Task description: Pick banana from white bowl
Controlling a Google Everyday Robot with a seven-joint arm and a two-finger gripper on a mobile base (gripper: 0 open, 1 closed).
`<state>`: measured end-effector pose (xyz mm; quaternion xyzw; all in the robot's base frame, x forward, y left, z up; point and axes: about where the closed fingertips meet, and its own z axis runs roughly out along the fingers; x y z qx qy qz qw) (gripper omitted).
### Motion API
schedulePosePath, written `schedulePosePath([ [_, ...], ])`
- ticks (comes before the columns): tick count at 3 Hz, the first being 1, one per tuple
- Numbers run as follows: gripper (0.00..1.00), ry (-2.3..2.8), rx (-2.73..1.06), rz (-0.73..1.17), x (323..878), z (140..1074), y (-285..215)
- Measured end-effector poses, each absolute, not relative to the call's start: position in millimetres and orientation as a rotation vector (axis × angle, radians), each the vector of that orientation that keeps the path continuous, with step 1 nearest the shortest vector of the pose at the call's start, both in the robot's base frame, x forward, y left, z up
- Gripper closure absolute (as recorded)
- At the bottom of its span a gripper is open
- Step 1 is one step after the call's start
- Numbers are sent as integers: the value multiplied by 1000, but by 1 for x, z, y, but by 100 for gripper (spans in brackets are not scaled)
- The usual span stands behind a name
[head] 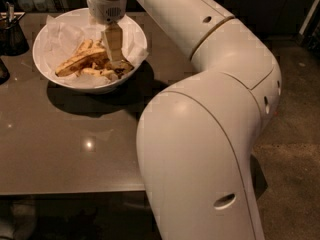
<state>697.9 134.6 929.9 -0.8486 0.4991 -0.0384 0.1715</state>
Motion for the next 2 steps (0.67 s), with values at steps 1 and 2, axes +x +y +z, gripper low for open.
schedulePosePath([
  [1, 36, 1422, -2425, -93, 697, 923, 136],
  [2, 39, 1424, -2436, -89, 698, 920, 137],
])
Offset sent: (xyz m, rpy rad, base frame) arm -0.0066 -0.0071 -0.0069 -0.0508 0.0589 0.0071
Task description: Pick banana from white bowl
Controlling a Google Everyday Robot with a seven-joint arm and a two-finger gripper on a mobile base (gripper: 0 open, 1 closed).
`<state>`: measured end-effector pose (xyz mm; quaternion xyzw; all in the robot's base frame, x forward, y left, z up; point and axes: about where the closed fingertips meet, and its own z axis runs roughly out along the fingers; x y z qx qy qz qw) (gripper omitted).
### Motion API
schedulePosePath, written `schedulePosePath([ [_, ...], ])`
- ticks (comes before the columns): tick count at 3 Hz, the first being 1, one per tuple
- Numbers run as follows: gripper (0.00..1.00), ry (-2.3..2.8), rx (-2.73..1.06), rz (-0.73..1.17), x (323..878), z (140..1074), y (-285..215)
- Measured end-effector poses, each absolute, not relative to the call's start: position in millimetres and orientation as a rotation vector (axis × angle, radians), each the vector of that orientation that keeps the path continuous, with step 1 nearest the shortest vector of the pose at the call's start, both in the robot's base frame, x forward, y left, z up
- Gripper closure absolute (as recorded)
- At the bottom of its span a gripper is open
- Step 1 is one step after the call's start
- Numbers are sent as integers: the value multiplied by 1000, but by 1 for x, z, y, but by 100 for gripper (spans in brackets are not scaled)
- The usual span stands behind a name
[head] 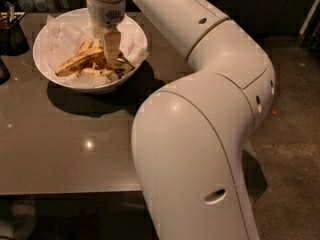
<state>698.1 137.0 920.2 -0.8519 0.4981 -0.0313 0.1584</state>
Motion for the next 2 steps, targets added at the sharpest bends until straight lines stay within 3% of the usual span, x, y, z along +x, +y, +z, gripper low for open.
schedulePosePath([
  [2, 39, 1415, -2459, -67, 703, 913, 142],
])
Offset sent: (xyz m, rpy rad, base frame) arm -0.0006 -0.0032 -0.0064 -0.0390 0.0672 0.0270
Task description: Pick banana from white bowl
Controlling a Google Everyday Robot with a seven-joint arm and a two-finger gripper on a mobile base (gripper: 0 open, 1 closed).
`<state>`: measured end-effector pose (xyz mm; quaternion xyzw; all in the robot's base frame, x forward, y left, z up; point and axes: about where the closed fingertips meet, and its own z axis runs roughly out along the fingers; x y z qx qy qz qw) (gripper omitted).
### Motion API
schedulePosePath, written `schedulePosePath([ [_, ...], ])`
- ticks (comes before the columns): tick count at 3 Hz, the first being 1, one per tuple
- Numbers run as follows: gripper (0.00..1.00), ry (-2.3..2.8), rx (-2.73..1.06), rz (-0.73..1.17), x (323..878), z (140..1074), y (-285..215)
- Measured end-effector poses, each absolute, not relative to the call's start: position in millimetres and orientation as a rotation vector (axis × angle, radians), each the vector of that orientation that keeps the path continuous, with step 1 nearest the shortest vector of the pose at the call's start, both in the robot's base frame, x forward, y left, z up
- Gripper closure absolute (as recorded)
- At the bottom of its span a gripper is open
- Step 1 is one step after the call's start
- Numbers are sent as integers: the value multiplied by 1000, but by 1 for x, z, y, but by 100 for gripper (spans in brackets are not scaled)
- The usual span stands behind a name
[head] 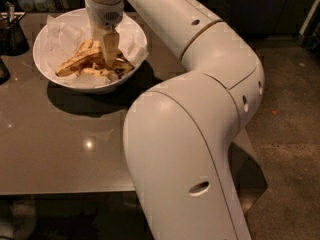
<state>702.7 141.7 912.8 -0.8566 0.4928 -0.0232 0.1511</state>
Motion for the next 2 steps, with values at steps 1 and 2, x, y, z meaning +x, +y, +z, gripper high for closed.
schedulePosePath([
  [1, 39, 1409, -2466, -44, 705, 907, 145],
  [2, 40, 1410, -2462, -28, 708, 904, 145],
])
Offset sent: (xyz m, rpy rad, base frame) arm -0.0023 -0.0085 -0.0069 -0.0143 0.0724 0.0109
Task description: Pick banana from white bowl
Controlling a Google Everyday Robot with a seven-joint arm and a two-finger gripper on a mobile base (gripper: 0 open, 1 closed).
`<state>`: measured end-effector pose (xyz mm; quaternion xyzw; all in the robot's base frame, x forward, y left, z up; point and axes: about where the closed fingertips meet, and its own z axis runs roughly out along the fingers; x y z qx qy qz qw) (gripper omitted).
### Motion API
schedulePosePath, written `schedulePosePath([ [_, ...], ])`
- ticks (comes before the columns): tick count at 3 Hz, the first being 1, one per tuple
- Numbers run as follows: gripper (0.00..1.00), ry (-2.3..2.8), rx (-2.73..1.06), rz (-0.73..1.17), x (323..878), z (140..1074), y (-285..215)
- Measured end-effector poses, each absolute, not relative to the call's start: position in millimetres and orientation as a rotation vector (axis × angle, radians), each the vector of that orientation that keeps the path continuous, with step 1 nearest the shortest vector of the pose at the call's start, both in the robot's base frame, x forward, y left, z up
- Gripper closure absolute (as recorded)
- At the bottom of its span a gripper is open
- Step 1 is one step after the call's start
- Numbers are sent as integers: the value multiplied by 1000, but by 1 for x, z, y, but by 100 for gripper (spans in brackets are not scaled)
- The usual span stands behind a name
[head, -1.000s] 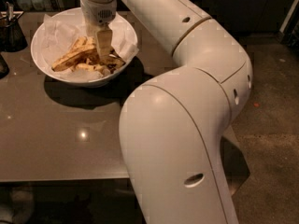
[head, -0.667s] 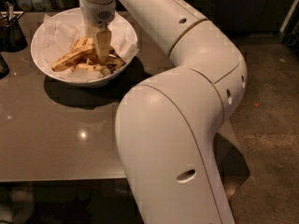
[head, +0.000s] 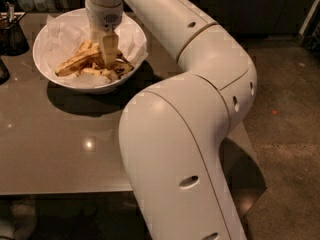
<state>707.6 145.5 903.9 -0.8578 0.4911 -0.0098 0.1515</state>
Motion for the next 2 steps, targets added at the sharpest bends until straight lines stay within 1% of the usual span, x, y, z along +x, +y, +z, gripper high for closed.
schedulePosePath([
  [1, 59, 1428, -2436, -27, 711, 904, 141],
  [2, 83, 1440, -2423, -27, 712, 904, 138],
])
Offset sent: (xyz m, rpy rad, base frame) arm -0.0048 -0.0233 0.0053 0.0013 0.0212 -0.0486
